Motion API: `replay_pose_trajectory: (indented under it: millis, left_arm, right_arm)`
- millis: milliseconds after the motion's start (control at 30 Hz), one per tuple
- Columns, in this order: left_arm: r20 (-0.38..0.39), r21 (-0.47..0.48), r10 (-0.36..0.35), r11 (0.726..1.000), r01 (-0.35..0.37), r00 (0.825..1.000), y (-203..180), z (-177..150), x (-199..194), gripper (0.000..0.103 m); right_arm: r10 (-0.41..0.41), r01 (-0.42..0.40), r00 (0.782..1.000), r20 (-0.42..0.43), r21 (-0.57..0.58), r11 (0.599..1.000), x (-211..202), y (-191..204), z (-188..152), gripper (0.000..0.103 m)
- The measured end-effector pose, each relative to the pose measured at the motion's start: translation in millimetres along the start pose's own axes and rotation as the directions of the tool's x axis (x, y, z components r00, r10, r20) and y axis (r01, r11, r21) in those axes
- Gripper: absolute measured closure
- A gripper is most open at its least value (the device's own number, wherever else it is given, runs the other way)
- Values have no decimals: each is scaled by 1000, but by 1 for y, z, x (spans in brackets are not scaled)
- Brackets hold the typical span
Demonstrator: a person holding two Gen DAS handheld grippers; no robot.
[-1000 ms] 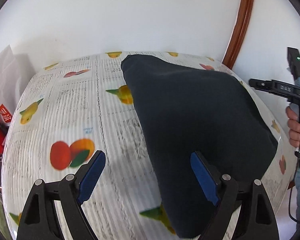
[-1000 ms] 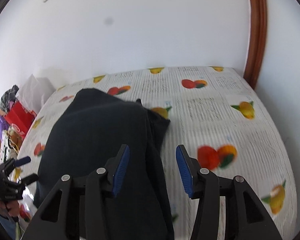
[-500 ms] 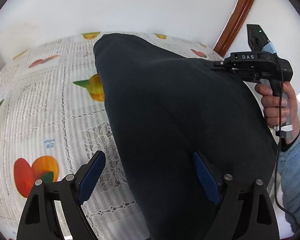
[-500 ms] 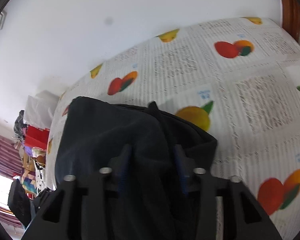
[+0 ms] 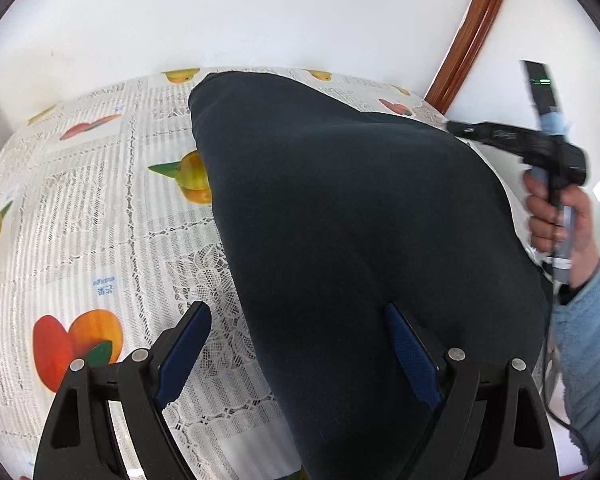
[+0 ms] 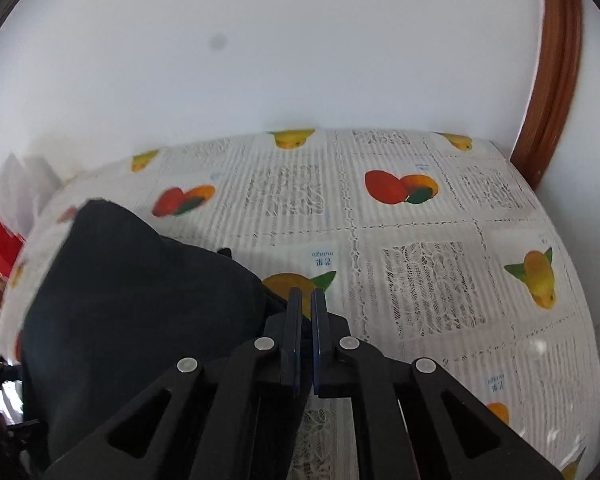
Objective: Fold small clothes
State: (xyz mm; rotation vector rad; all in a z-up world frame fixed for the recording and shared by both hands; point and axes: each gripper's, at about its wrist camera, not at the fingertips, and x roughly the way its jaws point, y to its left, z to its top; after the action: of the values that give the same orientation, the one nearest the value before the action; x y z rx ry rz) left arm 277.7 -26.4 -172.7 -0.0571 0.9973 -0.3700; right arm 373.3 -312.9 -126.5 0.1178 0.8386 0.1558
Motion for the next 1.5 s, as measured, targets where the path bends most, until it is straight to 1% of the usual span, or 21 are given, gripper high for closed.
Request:
replay_pose_trajectory:
  millis: [33, 100, 133, 167, 233, 333, 433, 500, 567, 600, 700, 733, 767, 833, 867, 1000, 1100, 1167, 1267, 1367, 1500]
  left_arm:
    - [4, 3, 8, 1000, -8, 1000, -2, -1, -2, 14]
    - [10, 3, 18, 1000, -18, 1000, -4, -2, -6, 15]
    - [12, 3, 22, 1000, -22, 1000, -5, -3, -8, 16]
    - [15, 0, 20, 1000, -20, 1000, -6, -5, -12, 17]
    - [23, -6, 12, 1000, -12, 1000, -6, -9, -18, 17]
    - [30, -13, 8, 1000, -8, 1000, -5, -20, -30, 17]
    - [26, -34, -5, 999, 6, 1000, -3, -30, -36, 17]
    - [22, -44, -4, 999, 5, 1000, -3, -32, -32, 16]
    - [8, -56, 23, 998, -22, 1000, -3, -35, -27, 15]
    - [5, -59, 30, 998, -30, 1000, -3, -35, -25, 15]
    - [6, -48, 43, 998, -43, 999, -7, -34, -24, 15]
    - [6, -43, 49, 998, -48, 999, -8, -35, -24, 15]
    - [7, -37, 56, 998, -56, 998, -9, -35, -24, 15]
    - [8, -28, 65, 998, -65, 998, -11, -36, -25, 15]
    - [5, -29, 67, 997, -67, 998, -11, -36, -26, 15]
    - [20, -5, 66, 998, -66, 998, -12, -43, -37, 16]
    - [37, -3, 66, 998, -66, 997, -11, -52, -47, 17]
    - [32, -12, 59, 998, -59, 998, -9, -60, -50, 17]
    - [26, -23, 69, 997, -68, 997, -8, -71, -53, 16]
    - [32, -27, 79, 997, -78, 996, -6, -80, -61, 16]
    - [38, -30, 90, 996, -89, 995, -6, -90, -71, 17]
  right_arm:
    - [-14, 14, 1000, 16, 1, 1000, -14, -2, -1, 98]
    - [2, -2, 1000, 30, 0, 1000, -38, -6, -9, 97]
    - [34, -34, 999, 31, -3, 999, -49, -6, -16, 91]
    - [57, -57, 998, 31, -8, 998, -59, -5, -23, 82]
    - [80, -79, 996, 32, -26, 996, -71, 0, -40, 72]
    - [130, -129, 991, 15, -45, 991, -80, 6, -69, 71]
    - [134, -133, 991, 10, -51, 990, -78, 13, -88, 71]
    - [151, -151, 989, -6, -31, 988, -67, 15, -92, 72]
    - [154, -155, 988, -27, -30, 987, -55, 19, -91, 99]
    - [161, -162, 987, -17, -45, 986, -58, 23, -89, 100]
    - [206, -203, 970, 129, -38, 978, -86, 11, -85, 100]
    - [208, -206, 970, 129, -26, 978, -86, 7, -85, 101]
    - [202, -203, 974, 104, 0, 979, -79, 4, -86, 101]
    - [145, -146, 989, 5, 24, 989, -57, 4, -91, 101]
    - [135, -134, 991, -6, 23, 991, -55, 5, -92, 100]
    - [113, -115, 992, 54, 39, 993, -84, 7, -98, 97]
    - [123, -124, 992, 25, 13, 992, -96, 13, -107, 86]
    - [114, -114, 993, 21, -10, 993, -99, 15, -118, 75]
    - [18, -19, 998, -52, -29, 999, -92, 12, -142, 75]
    - [2, -2, 999, -47, -8, 1000, -104, 4, -161, 75]
    - [14, -14, 999, -33, 16, 1000, -135, 1, -170, 74]
